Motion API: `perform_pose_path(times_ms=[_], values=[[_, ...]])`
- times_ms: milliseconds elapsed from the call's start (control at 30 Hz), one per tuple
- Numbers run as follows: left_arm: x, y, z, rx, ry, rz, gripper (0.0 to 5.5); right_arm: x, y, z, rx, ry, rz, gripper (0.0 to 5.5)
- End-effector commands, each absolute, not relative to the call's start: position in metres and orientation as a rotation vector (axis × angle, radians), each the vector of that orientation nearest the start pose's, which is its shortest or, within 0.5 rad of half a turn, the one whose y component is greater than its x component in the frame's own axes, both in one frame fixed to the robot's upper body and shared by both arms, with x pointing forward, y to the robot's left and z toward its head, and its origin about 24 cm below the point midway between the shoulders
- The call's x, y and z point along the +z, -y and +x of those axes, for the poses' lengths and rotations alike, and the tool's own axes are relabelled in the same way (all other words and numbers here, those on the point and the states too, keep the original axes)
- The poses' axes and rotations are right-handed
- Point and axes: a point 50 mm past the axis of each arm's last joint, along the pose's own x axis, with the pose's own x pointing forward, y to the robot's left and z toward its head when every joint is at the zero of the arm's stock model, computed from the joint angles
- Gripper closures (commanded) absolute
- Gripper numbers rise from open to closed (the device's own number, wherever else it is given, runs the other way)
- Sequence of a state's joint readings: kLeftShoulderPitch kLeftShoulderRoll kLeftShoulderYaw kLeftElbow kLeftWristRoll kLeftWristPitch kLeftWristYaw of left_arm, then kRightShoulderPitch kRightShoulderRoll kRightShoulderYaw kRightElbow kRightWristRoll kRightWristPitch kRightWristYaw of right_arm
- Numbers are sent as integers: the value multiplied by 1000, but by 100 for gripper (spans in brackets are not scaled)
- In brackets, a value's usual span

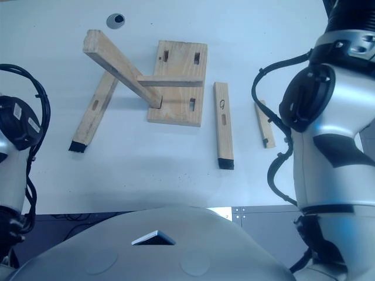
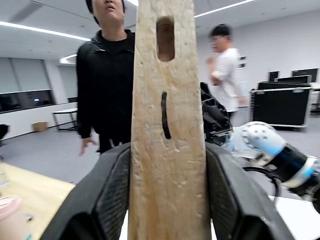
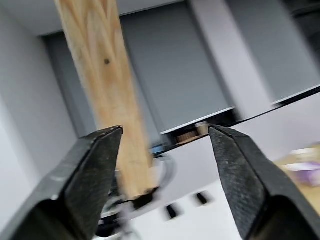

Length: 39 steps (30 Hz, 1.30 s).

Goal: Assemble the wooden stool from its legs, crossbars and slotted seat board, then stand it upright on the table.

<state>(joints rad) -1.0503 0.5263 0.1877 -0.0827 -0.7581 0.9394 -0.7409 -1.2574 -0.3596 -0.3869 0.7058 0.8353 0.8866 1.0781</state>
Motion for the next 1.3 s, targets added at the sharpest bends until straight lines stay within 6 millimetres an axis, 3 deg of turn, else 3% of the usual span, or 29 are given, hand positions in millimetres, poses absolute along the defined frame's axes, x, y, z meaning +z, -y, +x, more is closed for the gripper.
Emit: perform_pose_path(times_ms=[33,433,533,767,800,900,1033,1167,1300], values=[[318,-139,288,-1229,175,-13,350,316,143,346,1624,174,813,209],[269,-120,268,-1367,-12,-105,350,301,160,337,1779,77,989,226],[268,-122,268,-1355,-29,-143,350,297,166,335,1800,71,999,265],[259,-120,269,-1317,-32,-144,350,293,167,333,1800,91,918,272],[259,-121,272,-1296,-21,-151,314,294,164,330,1807,104,880,275],[260,-123,274,-1290,-3,-175,275,296,159,326,1814,132,822,294],[261,-129,271,-1296,-1,-187,208,299,157,328,1677,203,736,320],[273,-141,260,-1373,63,-290,205,296,159,339,1436,257,583,346],[284,-154,264,-1319,132,-397,205,275,163,340,1308,248,459,346]])
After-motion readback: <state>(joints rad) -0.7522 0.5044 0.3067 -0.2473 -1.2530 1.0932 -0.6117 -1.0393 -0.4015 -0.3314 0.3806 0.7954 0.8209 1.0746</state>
